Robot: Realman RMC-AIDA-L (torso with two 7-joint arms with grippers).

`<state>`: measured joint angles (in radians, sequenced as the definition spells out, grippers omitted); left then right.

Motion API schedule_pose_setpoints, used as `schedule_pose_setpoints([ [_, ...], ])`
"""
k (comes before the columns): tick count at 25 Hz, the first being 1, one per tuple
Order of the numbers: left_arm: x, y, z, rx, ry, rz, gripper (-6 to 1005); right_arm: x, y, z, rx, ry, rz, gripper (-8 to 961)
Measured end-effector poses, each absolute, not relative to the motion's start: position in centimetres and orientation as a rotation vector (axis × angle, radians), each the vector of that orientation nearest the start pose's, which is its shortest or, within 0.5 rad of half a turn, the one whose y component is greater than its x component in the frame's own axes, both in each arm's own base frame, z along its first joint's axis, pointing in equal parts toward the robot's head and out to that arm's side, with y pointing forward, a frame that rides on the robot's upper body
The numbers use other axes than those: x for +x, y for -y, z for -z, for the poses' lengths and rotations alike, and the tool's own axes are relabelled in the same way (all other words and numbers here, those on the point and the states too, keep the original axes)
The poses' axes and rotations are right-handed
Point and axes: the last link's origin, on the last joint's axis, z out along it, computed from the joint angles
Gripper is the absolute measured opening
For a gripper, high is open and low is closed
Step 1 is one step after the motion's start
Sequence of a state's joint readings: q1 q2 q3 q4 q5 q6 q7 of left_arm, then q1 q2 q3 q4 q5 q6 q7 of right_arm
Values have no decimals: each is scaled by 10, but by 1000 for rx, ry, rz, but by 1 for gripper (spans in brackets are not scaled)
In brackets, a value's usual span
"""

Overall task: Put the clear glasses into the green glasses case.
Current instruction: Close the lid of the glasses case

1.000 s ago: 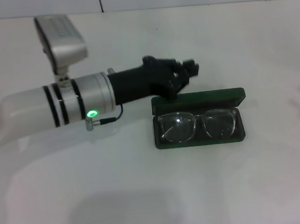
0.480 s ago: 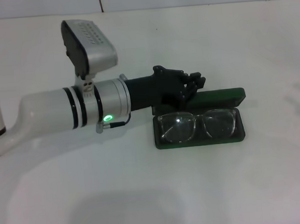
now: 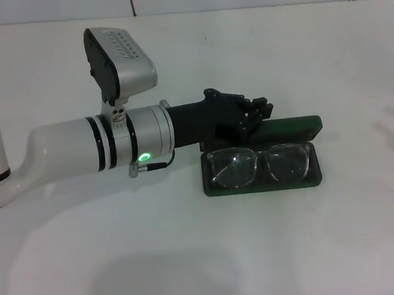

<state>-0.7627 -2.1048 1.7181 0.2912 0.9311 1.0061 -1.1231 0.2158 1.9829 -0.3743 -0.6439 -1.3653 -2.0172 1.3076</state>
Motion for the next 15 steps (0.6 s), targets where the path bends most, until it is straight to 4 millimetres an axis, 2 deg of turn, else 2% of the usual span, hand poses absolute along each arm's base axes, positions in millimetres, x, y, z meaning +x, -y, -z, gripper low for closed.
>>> schedule_pose_setpoints([
  [15,-186,-355,123,-2755,572,700,112,311,-232,-147,-1996,-352,-1411,382],
])
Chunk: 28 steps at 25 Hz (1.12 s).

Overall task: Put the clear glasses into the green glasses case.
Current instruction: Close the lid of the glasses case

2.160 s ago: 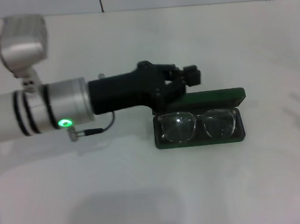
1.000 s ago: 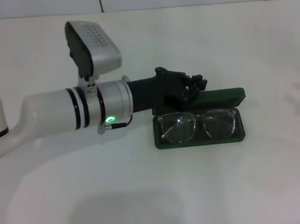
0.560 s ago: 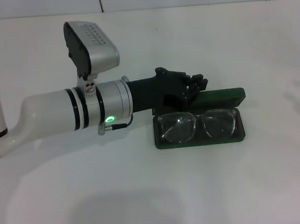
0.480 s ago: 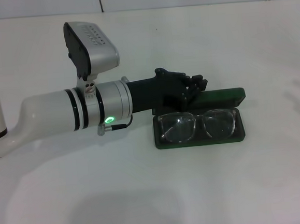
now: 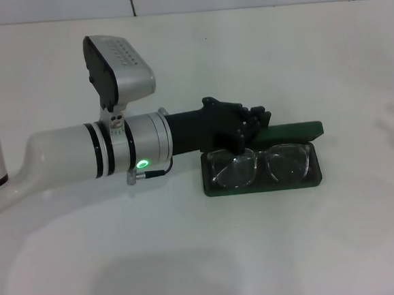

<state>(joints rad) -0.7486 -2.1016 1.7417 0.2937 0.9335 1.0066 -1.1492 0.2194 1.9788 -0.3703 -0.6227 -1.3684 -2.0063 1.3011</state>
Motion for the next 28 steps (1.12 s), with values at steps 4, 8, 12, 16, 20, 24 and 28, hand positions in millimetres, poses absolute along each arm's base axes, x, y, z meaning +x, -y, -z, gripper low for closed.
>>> schedule_pose_setpoints([
  [4,-186,-351,126,-2776,571,691,112,311,-232,-147,-2002,-354,-1409,382],
  [8,-184,-348,127,-2796,571,702,113,311,-232,-145,-2012,-360,-1406,382],
  [12,-185,-346,128,-2808,576,702,114,311,-232,-145,-2013,-360,-1406,381],
  [16,-188,-340,128,-2817,582,709,114,311,-231,-144,-2014,-364,-1405,381],
  [20,-186,-339,127,-2817,568,736,115,311,-231,-143,-2024,-367,-1407,381],
  [24,-179,-338,124,-2820,528,776,116,312,-229,-142,-2023,-372,-1405,381],
  [28,-175,-338,121,-2826,510,800,117,312,-228,-143,-2024,-372,-1405,381],
])
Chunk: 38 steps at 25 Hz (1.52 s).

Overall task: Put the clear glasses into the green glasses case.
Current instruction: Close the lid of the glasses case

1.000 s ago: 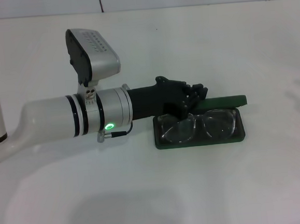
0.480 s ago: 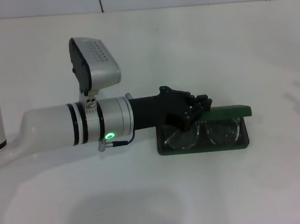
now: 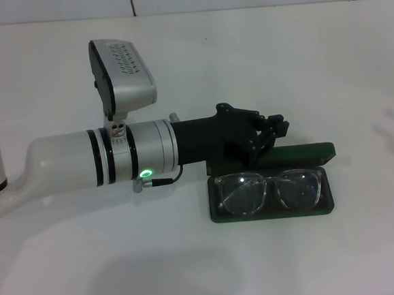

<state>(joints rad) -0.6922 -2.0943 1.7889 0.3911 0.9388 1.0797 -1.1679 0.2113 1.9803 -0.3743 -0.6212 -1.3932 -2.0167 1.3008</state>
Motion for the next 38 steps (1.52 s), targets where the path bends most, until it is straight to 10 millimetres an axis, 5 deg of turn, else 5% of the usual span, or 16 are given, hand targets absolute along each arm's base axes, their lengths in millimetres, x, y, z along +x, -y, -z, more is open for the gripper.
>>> schedule_pose_setpoints([
  [38,-193,-322,125,-2868,558,755,124,312,-229,-139,-2020,-393,-1428,380],
])
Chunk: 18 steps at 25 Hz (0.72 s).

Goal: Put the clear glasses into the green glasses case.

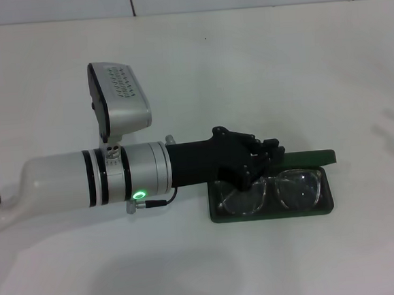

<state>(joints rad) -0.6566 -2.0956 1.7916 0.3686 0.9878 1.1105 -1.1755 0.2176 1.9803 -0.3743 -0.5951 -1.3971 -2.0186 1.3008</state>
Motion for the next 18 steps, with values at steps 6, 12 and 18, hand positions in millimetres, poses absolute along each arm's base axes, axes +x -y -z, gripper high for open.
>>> schedule_pose_setpoints([
  [6,-197,-316,128,-2886,553,739,125,313,-228,-138,-2024,-400,-1424,380],
  [12,-208,-302,129,-2901,554,742,126,313,-228,-136,-2034,-407,-1419,380],
  [18,-216,-291,127,-2904,542,766,127,314,-228,-134,-2033,-405,-1419,379],
])
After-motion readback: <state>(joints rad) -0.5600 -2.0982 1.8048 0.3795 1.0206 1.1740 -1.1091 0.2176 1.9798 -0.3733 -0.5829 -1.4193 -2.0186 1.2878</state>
